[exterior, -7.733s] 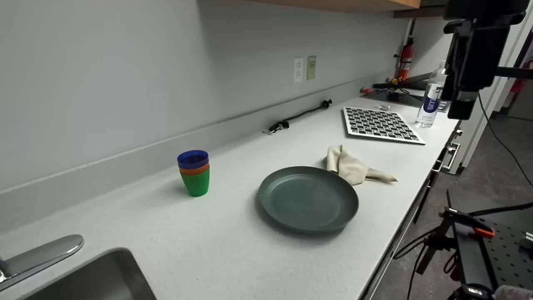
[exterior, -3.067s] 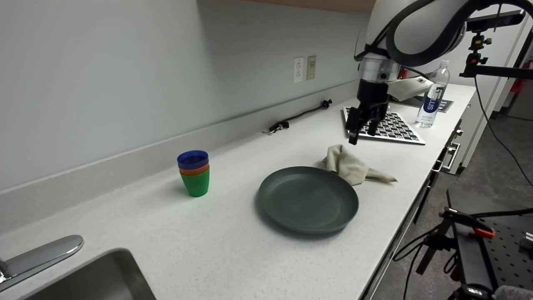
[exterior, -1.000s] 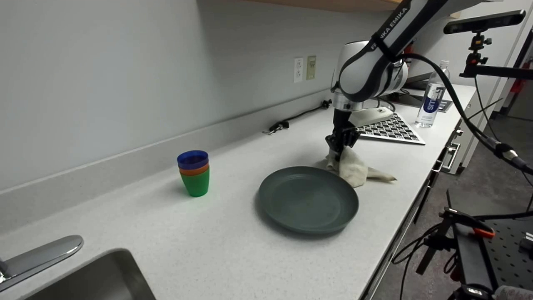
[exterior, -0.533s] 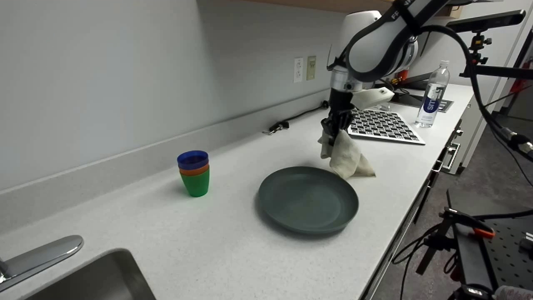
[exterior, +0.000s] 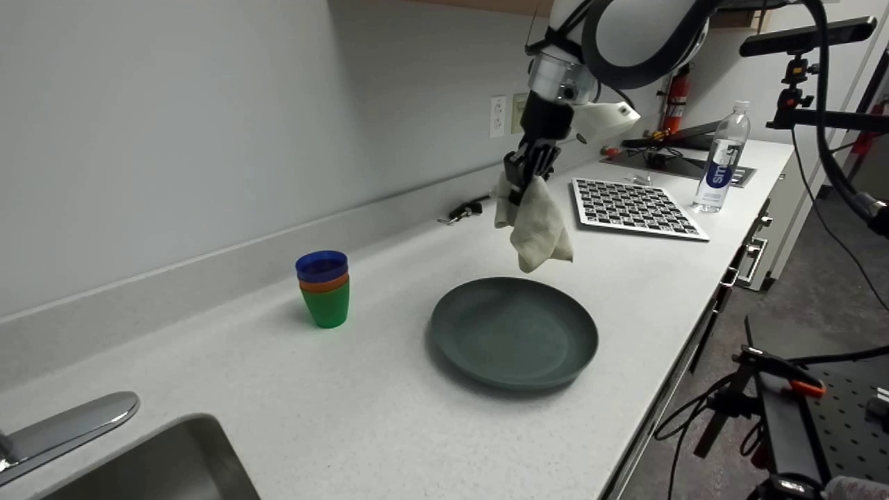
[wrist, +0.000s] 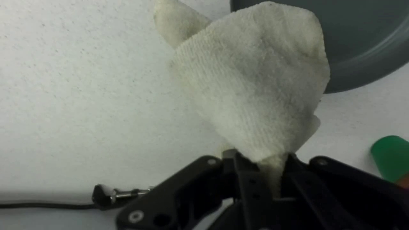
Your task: Use the towel to wipe the grey plate
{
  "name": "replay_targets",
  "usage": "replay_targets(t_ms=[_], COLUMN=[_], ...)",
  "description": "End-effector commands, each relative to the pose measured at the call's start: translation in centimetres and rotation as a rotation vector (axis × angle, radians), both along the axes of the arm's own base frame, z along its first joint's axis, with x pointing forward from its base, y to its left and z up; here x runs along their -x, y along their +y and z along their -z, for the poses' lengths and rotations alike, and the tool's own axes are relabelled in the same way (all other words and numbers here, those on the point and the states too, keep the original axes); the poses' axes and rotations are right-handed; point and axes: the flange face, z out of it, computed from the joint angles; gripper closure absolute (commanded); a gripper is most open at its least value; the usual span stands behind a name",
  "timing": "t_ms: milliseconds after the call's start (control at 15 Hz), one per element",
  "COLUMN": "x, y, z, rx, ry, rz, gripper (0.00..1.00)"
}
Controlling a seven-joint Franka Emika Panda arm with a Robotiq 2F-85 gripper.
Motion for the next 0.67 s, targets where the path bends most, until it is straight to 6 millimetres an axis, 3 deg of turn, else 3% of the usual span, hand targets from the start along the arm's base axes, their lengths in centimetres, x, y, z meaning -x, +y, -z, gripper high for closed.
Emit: replay_targets(t_ms=[0, 333, 600], x=[-0.6, -1.8, -1.6], y=[3.8, 7.8, 8.9], z=[-0.9, 2.2, 6.0], rx=[-0.043, -0.209, -0.295], ry=[-0.091, -0.074, 0.011], rz=[-0.071, -0.067, -0.078], gripper=[0.98, 0.98, 0.98])
